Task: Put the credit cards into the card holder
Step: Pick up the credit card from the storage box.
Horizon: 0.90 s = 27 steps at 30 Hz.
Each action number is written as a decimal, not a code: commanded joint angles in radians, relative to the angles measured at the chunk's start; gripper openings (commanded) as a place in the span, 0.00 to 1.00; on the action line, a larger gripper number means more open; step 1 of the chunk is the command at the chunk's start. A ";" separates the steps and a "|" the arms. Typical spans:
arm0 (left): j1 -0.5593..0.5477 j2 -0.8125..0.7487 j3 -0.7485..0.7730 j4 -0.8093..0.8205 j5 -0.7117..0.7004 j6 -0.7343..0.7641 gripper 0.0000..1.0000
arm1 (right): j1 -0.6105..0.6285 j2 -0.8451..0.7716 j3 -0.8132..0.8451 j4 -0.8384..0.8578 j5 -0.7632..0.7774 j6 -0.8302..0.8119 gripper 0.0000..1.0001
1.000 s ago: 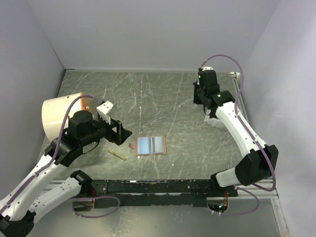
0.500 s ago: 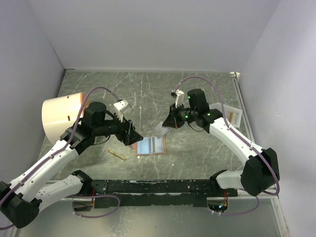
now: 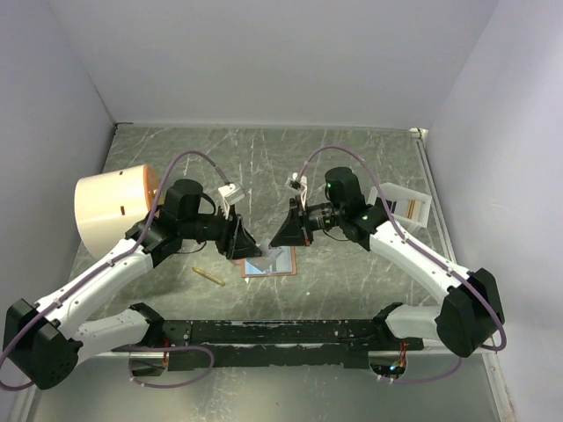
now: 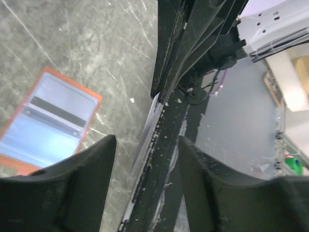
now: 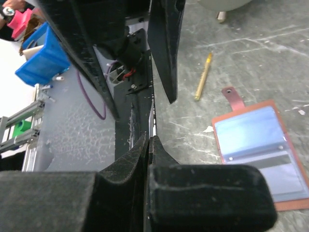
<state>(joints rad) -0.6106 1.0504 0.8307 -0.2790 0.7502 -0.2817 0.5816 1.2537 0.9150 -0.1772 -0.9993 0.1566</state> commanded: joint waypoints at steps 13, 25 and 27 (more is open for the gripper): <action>0.005 -0.045 -0.103 0.141 0.121 -0.031 0.09 | 0.017 0.000 -0.050 0.185 -0.072 0.110 0.00; 0.005 -0.084 -0.105 0.149 -0.085 -0.157 0.07 | 0.016 -0.063 -0.217 0.624 0.282 0.556 0.54; 0.005 -0.091 -0.101 0.146 -0.124 -0.179 0.07 | 0.016 -0.058 -0.233 0.615 0.349 0.607 0.55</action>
<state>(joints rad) -0.6102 0.9840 0.7238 -0.1684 0.7292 -0.3954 0.5953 1.2068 0.7036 0.2810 -0.8032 0.5766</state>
